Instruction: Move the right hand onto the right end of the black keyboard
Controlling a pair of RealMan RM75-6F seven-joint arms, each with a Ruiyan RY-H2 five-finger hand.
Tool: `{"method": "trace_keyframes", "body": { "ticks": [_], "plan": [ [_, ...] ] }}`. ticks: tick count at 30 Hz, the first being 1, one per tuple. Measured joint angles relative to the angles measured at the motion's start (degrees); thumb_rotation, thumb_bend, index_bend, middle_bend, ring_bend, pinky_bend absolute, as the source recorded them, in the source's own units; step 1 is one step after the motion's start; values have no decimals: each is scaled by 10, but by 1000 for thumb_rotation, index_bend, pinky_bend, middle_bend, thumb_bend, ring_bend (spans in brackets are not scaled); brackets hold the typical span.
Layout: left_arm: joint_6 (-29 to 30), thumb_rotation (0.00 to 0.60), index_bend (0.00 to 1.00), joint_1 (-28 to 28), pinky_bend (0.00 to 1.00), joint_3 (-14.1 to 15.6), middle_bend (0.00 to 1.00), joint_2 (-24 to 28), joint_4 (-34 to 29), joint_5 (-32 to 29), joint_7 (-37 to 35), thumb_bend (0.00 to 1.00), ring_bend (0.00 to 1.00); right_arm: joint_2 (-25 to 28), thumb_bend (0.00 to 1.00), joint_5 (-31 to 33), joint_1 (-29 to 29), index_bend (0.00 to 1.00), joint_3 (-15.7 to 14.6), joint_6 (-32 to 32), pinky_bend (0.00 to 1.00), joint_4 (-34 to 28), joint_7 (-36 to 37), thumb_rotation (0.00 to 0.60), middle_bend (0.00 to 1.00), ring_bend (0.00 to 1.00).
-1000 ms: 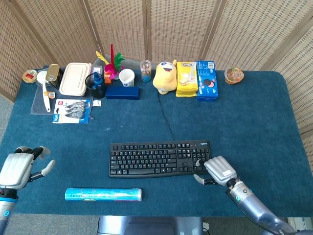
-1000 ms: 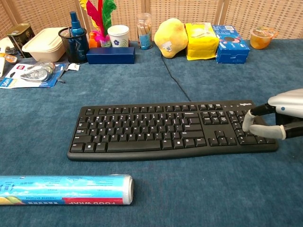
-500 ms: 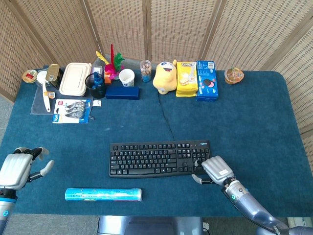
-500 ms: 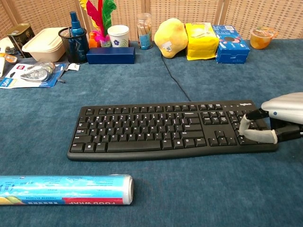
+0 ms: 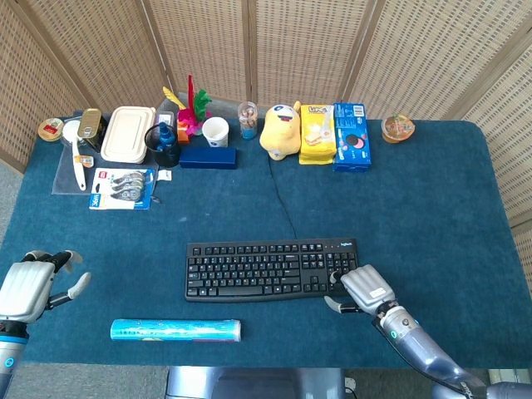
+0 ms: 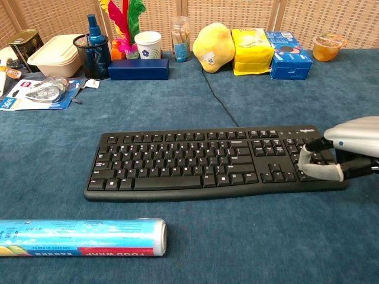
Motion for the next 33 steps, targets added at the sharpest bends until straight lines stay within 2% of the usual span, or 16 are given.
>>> {"method": "trace_keyframes", "body": {
  "ticks": [6,9,11,15,19,23,30,33],
  "plan": [
    [1,0,370,-1,302,-1,513,-4,-1,2,0,215,496,32,443,-17,-6,255,2,29,1000,-35,10,0,988,1000],
    [1,0,371,1,302,3,513,-5,-2,4,1,214,496,40,440,-31,-17,206,4,50,964,-40,31,0,882,979],
    [3,0,371,3,302,5,513,-6,-2,5,-1,215,496,43,436,-40,-25,171,6,65,892,-39,49,0,772,899],
    [10,0,371,11,302,10,513,-5,-2,7,-3,215,496,43,429,-66,-52,141,11,111,641,-31,103,0,511,626],
    [20,0,371,19,302,15,513,-2,-2,10,-6,215,496,37,427,-95,-84,140,17,167,511,-11,159,0,394,481],
    [25,0,371,25,302,17,513,-1,-1,11,-8,215,495,29,425,-123,-112,140,23,216,441,13,201,0,351,409],
    [31,0,371,33,302,22,513,-3,3,14,-16,216,496,21,424,-161,-162,140,25,289,419,48,236,0,350,397],
    [35,0,371,36,302,23,513,-3,4,16,-19,215,496,21,424,-171,-176,140,25,302,418,57,246,0,350,392]
  ]
}}
